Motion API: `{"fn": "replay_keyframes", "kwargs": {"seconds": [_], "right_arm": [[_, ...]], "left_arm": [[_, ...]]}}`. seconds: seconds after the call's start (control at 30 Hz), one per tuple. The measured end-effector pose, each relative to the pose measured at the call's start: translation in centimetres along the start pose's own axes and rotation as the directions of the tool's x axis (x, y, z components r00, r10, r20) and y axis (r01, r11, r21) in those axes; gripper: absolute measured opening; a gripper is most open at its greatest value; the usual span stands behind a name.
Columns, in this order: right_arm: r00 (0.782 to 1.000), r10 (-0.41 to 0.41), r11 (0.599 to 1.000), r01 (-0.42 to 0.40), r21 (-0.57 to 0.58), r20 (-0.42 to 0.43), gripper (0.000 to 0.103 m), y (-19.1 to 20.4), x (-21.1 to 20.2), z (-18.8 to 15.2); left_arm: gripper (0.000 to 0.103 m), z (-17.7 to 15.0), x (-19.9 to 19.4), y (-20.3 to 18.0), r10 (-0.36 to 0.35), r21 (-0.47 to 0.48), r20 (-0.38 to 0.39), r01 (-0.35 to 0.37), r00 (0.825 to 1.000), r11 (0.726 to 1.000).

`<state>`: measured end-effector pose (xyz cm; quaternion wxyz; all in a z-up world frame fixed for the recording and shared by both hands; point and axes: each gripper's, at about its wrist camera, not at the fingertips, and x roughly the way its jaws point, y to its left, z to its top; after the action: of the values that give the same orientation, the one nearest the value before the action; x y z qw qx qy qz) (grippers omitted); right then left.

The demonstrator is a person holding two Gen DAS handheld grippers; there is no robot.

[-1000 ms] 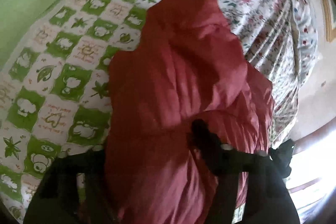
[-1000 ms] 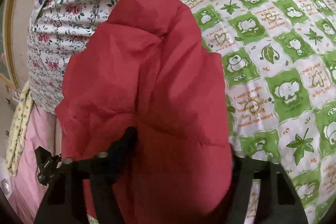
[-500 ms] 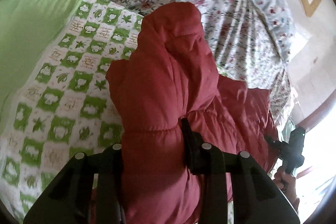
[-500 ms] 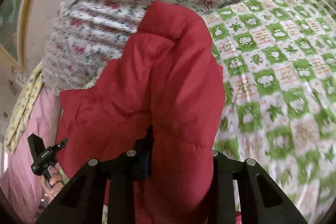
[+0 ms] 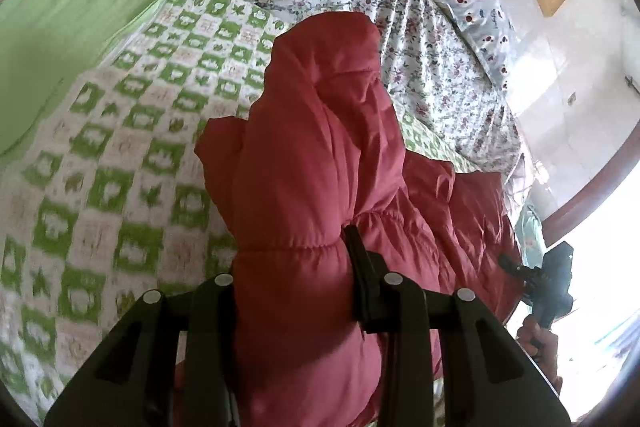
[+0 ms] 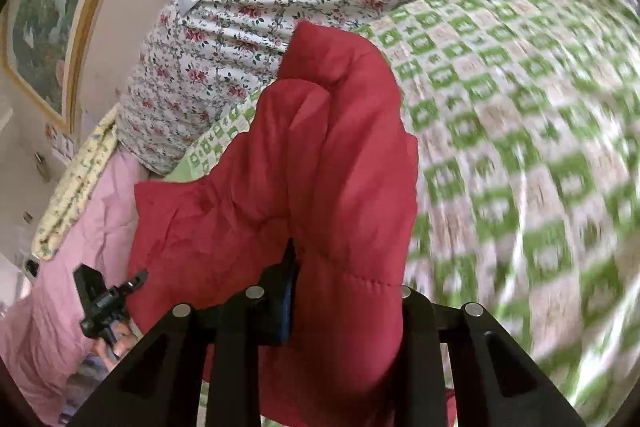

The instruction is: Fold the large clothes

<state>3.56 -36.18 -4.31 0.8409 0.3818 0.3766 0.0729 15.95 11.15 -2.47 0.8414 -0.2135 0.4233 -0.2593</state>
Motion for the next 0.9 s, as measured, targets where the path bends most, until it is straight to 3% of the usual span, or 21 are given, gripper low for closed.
{"fn": "replay_keyframes", "kwargs": {"seconds": [0.2,0.63,0.73,0.9], "right_arm": [[1.0,-0.005,1.0,0.004,0.031,0.028,0.026,-1.2,-0.6,-2.3],[0.994,-0.105,0.994,0.105,0.016,0.035,0.037,-2.5,1.6,-3.0],[0.994,-0.107,0.993,0.105,0.047,0.035,0.045,-3.3,2.1,-3.2],[0.99,-0.135,0.99,0.133,0.043,0.037,0.049,-3.3,2.8,-2.9]], "left_arm": [[0.032,-2.1,-1.1,0.3,0.001,-0.001,-0.001,-0.001,1.0,1.0],[0.039,-2.9,2.0,1.2,0.195,0.015,-0.01,-0.195,0.981,0.981],[0.042,-2.8,2.6,1.0,0.234,0.03,-0.003,-0.234,0.972,0.972],[0.049,-2.8,3.3,0.4,0.303,0.06,0.019,-0.304,0.953,0.951]]}}
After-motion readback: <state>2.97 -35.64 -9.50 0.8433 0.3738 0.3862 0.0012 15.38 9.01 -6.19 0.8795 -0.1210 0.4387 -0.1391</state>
